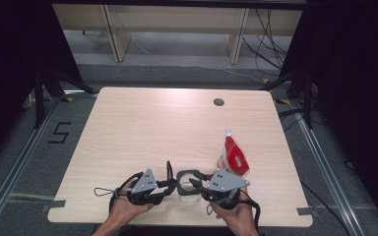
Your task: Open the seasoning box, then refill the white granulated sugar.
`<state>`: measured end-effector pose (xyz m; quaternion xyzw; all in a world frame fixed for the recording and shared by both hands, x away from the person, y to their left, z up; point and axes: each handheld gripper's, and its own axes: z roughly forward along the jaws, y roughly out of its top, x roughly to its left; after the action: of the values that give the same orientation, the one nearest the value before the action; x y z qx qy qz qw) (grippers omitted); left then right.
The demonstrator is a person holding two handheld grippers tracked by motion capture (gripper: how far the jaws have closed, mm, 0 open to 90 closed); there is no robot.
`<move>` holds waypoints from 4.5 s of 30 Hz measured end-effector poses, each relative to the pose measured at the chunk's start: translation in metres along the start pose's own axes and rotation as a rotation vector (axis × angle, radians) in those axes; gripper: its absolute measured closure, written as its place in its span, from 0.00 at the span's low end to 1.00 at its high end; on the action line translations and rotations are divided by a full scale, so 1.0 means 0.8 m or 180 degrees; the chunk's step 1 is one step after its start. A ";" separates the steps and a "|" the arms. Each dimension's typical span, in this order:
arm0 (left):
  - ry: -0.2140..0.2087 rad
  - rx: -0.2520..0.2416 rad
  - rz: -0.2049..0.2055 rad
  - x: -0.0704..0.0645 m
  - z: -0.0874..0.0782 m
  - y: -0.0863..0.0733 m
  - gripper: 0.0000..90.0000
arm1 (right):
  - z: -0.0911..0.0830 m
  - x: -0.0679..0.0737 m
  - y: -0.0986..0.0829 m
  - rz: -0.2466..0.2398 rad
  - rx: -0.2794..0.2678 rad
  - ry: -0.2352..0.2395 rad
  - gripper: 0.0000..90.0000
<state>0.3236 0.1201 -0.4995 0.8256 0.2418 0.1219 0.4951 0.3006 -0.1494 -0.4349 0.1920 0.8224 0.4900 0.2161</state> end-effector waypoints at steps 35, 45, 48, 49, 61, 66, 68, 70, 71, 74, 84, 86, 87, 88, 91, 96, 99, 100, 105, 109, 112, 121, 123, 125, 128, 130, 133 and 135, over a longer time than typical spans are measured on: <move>0.0128 0.0246 -0.0394 -0.003 -0.039 -0.021 0.34 | -0.105 -0.025 -0.101 0.0762 0.0079 -0.0671 0.47; 0.0133 0.0255 -0.0458 0.000 -0.034 -0.020 0.27 | -0.114 -0.047 -0.119 0.1110 -0.0006 -0.0951 0.30; 0.0137 0.0252 -0.0491 0.000 -0.034 -0.020 0.26 | -0.109 -0.048 -0.119 0.0991 -0.0028 -0.0916 0.27; 0.0140 0.0249 -0.0505 0.000 -0.034 -0.020 0.26 | -0.109 -0.048 -0.119 0.0991 -0.0028 -0.0916 0.27; 0.0132 0.0244 -0.0503 -0.002 -0.031 -0.021 0.25 | -0.082 -0.055 -0.117 0.1056 0.0037 -0.0840 0.24; 0.0128 0.0226 -0.0499 -0.001 -0.031 -0.021 0.24 | -0.075 -0.059 -0.114 0.1168 -0.0008 -0.0854 0.24; 0.0133 0.0232 -0.0474 0.000 -0.031 -0.021 0.24 | -0.071 -0.064 -0.114 0.1115 -0.0025 -0.0811 0.23; 0.0150 0.0235 -0.0477 -0.001 -0.030 -0.020 0.24 | -0.066 -0.067 -0.114 0.1071 -0.0052 -0.0826 0.23; 0.0121 0.0224 -0.0455 -0.001 -0.029 -0.020 0.24 | -0.064 -0.067 -0.113 0.1105 -0.0019 -0.0822 0.23; 0.0116 0.0223 -0.0394 -0.003 -0.031 -0.021 0.24 | -0.056 -0.072 -0.113 0.1077 -0.0022 -0.0827 0.25; 0.0131 0.0296 -0.0364 -0.006 -0.029 -0.023 0.24 | -0.040 -0.075 -0.107 0.1111 -0.0006 -0.0788 0.35; 0.0104 0.0308 -0.0309 -0.005 -0.029 -0.023 0.24 | -0.041 -0.076 -0.105 0.1053 0.0026 -0.0764 0.36; 0.0100 0.0340 -0.0226 -0.003 -0.030 -0.023 0.25 | -0.040 -0.077 -0.105 0.1008 0.0009 -0.0759 0.36; 0.0096 0.0293 -0.0243 -0.003 -0.029 -0.023 0.26 | -0.041 -0.079 -0.105 0.0975 0.0023 -0.0721 0.37; 0.0125 0.0356 -0.0313 -0.003 -0.032 -0.023 0.26 | -0.043 -0.087 -0.104 0.0796 0.0049 -0.0671 0.37; 0.0081 0.0272 -0.0309 -0.003 -0.031 -0.023 0.26 | -0.043 -0.102 -0.105 0.0649 0.0013 -0.0483 0.38; 0.0083 0.0300 -0.0354 -0.003 -0.031 -0.023 0.26 | -0.045 -0.113 -0.105 0.0482 0.0058 -0.0295 0.38; 0.0087 0.0306 -0.0368 -0.004 -0.031 -0.023 0.26 | -0.045 -0.117 -0.105 0.0430 0.0052 -0.0270 0.39; 0.0075 0.0304 -0.0361 -0.003 -0.031 -0.023 0.26 | -0.044 -0.125 -0.106 0.0374 0.0008 -0.0165 0.39; 0.0061 0.0286 -0.0383 -0.004 -0.031 -0.023 0.26 | -0.045 -0.119 -0.109 0.0490 -0.0006 -0.0255 0.37; 0.0053 0.0271 -0.0385 -0.004 -0.031 -0.024 0.26 | -0.041 -0.114 -0.111 0.0645 0.0010 -0.0379 0.27; 0.0036 0.0307 -0.0311 -0.004 -0.031 -0.022 0.26 | -0.036 -0.104 -0.115 0.1125 -0.0268 -0.0654 0.17; 0.0024 0.0296 -0.0318 -0.005 -0.029 -0.023 0.26 | -0.032 -0.105 -0.117 0.1156 -0.0329 -0.0631 0.17; 0.0021 0.0304 -0.0290 -0.004 -0.029 -0.023 0.26 | -0.031 -0.105 -0.117 0.1027 -0.0291 -0.0613 0.17; 0.0009 0.0345 -0.0252 -0.002 -0.030 -0.023 0.26 | -0.028 -0.104 -0.117 0.1078 -0.0346 -0.0582 0.17; 0.0014 0.0342 -0.0361 -0.005 -0.029 -0.024 0.26 | -0.024 -0.101 -0.117 0.1086 -0.0312 -0.0638 0.17; 0.0010 0.0349 -0.0264 -0.003 -0.029 -0.023 0.26 | -0.023 -0.100 -0.117 0.1127 -0.0328 -0.0543 0.18; 0.0015 0.0306 -0.0289 -0.003 -0.028 -0.024 0.25 | -0.021 -0.102 -0.117 0.1035 -0.0386 -0.0645 0.19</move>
<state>0.3064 0.1435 -0.5058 0.8363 0.2857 0.0895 0.4594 0.3492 -0.2465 -0.4974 0.3572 0.7236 0.5453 0.2269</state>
